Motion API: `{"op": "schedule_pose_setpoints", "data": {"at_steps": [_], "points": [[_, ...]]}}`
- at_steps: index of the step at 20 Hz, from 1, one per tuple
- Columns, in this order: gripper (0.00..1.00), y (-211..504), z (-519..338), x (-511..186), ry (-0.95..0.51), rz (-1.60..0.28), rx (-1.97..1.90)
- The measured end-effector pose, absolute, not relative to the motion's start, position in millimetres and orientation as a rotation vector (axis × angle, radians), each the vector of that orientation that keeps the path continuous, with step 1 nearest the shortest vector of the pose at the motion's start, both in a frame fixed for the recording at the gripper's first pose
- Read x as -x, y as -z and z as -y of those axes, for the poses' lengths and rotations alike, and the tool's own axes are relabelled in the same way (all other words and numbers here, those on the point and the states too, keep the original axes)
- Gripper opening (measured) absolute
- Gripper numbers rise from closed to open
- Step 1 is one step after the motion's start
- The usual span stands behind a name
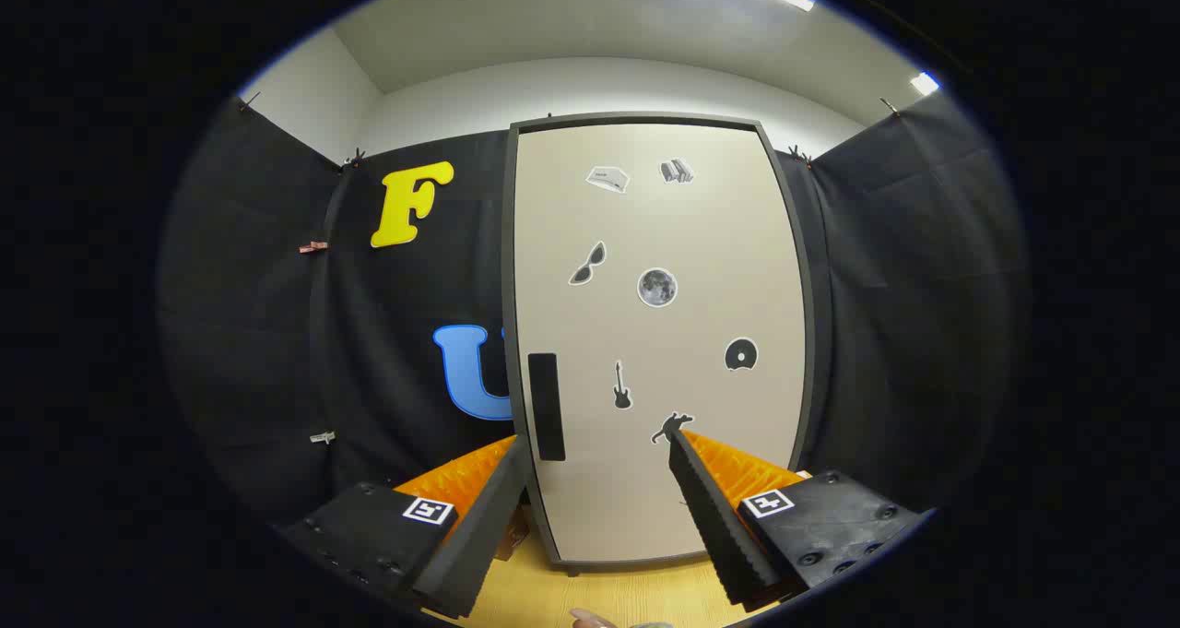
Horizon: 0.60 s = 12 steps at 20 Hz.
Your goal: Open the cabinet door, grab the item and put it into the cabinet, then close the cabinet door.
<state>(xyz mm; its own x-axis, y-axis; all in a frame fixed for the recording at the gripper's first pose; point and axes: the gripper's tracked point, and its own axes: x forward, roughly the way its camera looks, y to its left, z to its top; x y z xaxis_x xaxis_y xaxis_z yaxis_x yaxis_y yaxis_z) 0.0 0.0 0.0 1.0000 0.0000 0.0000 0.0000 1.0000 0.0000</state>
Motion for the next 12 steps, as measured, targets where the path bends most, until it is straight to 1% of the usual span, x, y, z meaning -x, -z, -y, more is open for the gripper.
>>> {"op": "schedule_pose_setpoints", "data": {"at_steps": [12], "points": [[0.97, 10, -20, -15, -0.029, -0.033, 0.0]]}}
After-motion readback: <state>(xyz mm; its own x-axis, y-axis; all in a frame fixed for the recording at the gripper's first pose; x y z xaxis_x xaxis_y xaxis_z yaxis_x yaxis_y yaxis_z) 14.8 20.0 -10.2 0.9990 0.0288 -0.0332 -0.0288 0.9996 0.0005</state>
